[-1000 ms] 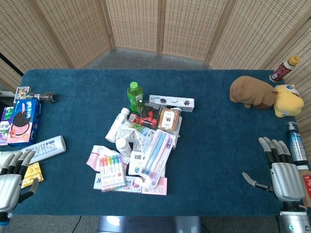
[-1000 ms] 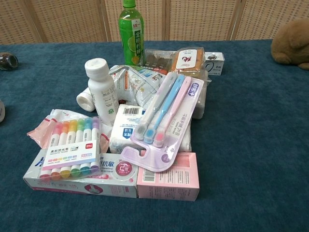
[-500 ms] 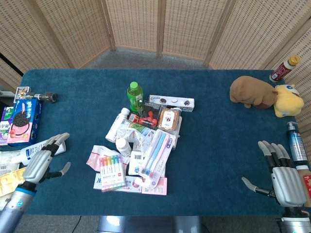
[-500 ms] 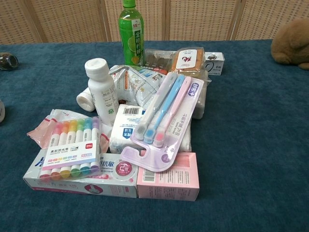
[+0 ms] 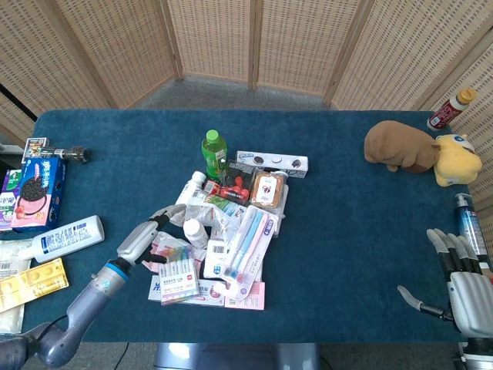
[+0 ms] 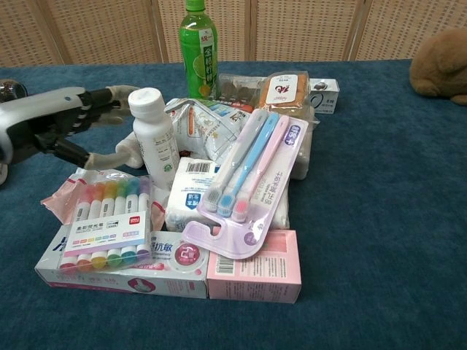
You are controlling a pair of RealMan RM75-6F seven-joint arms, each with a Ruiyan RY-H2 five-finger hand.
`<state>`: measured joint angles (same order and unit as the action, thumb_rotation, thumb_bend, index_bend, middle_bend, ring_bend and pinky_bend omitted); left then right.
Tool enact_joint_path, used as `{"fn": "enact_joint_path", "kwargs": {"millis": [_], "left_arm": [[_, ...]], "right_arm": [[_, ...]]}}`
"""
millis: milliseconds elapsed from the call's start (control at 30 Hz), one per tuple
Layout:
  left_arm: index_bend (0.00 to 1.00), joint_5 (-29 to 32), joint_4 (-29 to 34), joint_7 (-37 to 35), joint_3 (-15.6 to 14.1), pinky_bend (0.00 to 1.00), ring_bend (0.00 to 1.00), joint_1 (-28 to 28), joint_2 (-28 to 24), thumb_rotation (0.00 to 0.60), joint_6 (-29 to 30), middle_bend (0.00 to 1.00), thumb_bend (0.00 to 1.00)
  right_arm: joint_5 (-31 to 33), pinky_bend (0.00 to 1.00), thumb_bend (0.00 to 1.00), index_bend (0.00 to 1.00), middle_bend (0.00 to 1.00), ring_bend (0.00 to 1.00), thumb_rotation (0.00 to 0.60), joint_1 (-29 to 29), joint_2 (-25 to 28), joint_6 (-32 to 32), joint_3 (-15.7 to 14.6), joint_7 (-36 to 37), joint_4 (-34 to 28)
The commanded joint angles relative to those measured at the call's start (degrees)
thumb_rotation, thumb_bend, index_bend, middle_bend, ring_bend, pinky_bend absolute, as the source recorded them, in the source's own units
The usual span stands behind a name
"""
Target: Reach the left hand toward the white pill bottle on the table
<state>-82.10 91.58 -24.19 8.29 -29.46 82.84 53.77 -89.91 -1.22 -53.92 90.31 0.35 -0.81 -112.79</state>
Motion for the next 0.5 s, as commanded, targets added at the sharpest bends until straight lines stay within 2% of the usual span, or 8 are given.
{"fn": "enact_joint_path", "kwargs": {"millis": [33, 100, 133, 200, 233, 267, 367, 500], "left_arm": [[0.0, 0.1, -2.6, -1.4, 0.7, 0.0, 0.0, -2.5, 3.1, 0.6, -1.9, 0.0, 0.38], [0.01, 0.5, -3.9, -1.3, 1.0, 0.0, 0.01, -3.4, 4.8, 0.6, -1.9, 0.02, 0.38], [0.06, 0.8, -4.6, -0.8, 1.3, 0.0, 0.04, -3.5, 5.7, 0.6, -1.5, 0.06, 0.38], [0.2, 1.6, -6.1, 1.4, 1.7, 0.04, 0.18, -3.6, 7.6, 0.6, -0.1, 0.2, 0.4], [0.3, 2.0, -6.6, 2.2, 1.9, 0.11, 0.29, -3.5, 8.4, 0.6, 0.7, 0.28, 0.42], [0.41, 2.6, -7.3, 3.1, 2.2, 0.25, 0.41, -3.3, 9.5, 0.6, 2.0, 0.39, 0.44], [0.62, 4.2, -8.9, 3.6, 3.1, 0.51, 0.63, -2.8, 11.6, 0.6, 4.1, 0.58, 0.5], [0.66, 4.8, -9.9, 2.4, 3.5, 0.63, 0.72, -2.6, 12.1, 0.6, 5.1, 0.64, 0.54]], "right_arm": [[0.1, 0.0, 0.22, 0.0, 0.0, 0.0, 0.365, -0.5, 0.4, 0.5, -0.2, 0.8, 0.3], [0.1, 0.0, 0.22, 0.0, 0.0, 0.0, 0.364, -0.9, 0.7, 0.8, -0.3, 1.4, 0.5], [0.1, 0.0, 0.22, 0.0, 0.0, 0.0, 0.367, -1.1, 0.8, 1.0, -0.3, 1.6, 0.5], [-0.1, 0.0, 0.22, 0.0, 0.0, 0.0, 0.368, -1.4, 1.1, 1.4, -0.4, 2.1, 0.5], [-0.3, 0.0, 0.22, 0.0, 0.0, 0.0, 0.369, -1.6, 1.2, 1.6, -0.5, 2.4, 0.5], [-0.4, 0.0, 0.22, 0.0, 0.0, 0.0, 0.367, -1.8, 1.4, 1.7, -0.7, 2.8, 0.4], [-0.7, 0.0, 0.22, 0.0, 0.0, 0.0, 0.367, -2.2, 1.9, 2.0, -0.8, 3.2, 0.2], [-0.9, 0.0, 0.22, 0.0, 0.0, 0.0, 0.367, -2.3, 2.1, 1.9, -0.8, 3.3, -0.3]]}}
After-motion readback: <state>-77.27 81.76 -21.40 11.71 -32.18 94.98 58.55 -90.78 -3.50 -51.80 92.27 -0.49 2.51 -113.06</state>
